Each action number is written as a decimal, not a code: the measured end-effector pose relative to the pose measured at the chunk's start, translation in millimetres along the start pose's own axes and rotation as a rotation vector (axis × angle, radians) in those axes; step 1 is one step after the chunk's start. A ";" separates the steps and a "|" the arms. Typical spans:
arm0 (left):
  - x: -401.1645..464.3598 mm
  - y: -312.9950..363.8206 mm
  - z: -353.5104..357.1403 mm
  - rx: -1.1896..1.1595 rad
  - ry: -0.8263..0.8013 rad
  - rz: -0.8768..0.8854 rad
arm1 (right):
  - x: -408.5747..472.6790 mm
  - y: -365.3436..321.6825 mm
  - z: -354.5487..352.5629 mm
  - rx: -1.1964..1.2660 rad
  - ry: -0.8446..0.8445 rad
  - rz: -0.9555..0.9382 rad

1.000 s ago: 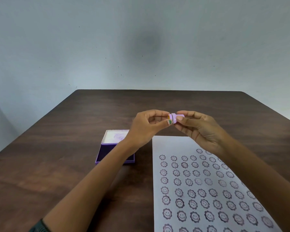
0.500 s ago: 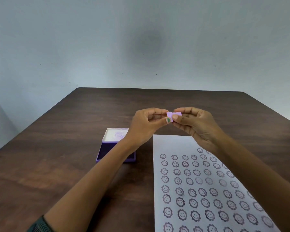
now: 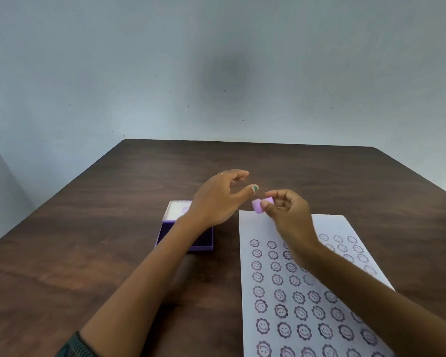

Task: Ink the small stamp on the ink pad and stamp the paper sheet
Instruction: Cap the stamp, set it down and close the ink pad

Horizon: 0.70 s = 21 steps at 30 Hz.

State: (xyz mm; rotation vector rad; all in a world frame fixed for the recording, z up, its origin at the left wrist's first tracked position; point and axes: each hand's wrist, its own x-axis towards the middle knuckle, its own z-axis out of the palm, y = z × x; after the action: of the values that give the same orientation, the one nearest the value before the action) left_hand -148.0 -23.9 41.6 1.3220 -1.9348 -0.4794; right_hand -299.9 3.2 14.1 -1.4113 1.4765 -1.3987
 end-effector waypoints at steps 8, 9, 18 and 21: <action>-13.2 -12.2 -19.1 0.116 -0.095 -0.006 | 11.3 13.2 1.5 -0.107 0.036 -0.109; -16.7 -15.3 -22.8 0.136 -0.105 -0.010 | 15.5 14.1 -0.4 -0.106 0.041 -0.117; -57.4 -49.2 -63.1 0.285 -0.122 -0.087 | 52.6 24.0 -23.9 -0.125 0.037 -0.103; -71.8 -60.4 -71.0 0.245 -0.154 -0.143 | 59.4 27.1 -29.3 -0.137 0.046 -0.095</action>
State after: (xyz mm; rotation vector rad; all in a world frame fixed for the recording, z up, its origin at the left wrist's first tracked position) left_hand -42.2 24.1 23.1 1.6298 -2.0859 -0.4343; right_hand -346.8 -50.4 6.9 -1.5607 1.5789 -1.4193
